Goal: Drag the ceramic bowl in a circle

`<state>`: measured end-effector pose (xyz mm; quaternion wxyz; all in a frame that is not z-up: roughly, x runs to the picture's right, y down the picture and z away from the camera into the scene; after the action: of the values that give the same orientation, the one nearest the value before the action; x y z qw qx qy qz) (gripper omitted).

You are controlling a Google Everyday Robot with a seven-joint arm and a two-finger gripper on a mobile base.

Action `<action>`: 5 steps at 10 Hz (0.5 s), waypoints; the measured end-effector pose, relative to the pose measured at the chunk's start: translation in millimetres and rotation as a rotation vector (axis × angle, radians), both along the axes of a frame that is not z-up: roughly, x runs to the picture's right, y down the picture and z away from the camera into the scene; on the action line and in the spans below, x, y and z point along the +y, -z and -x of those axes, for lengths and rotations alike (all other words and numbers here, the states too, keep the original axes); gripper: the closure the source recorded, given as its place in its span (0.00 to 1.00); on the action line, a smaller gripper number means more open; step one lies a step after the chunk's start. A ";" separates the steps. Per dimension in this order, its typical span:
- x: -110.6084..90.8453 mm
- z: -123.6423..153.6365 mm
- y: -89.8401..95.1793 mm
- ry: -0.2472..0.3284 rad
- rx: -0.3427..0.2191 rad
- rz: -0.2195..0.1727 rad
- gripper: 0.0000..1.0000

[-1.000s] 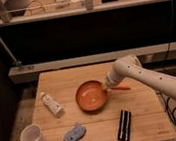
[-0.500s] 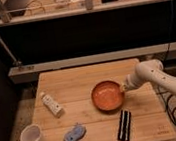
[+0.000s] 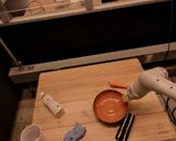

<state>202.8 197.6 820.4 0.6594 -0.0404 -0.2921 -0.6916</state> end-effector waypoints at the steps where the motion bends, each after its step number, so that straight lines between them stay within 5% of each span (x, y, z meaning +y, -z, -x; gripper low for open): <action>1: 5.4 24.3 3.7 0.041 -0.024 -0.002 0.99; 5: -7.9 103.1 -8.4 0.159 -0.106 -0.036 0.99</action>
<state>99.8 189.7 828.8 0.5866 -0.0150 -0.3099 -0.7481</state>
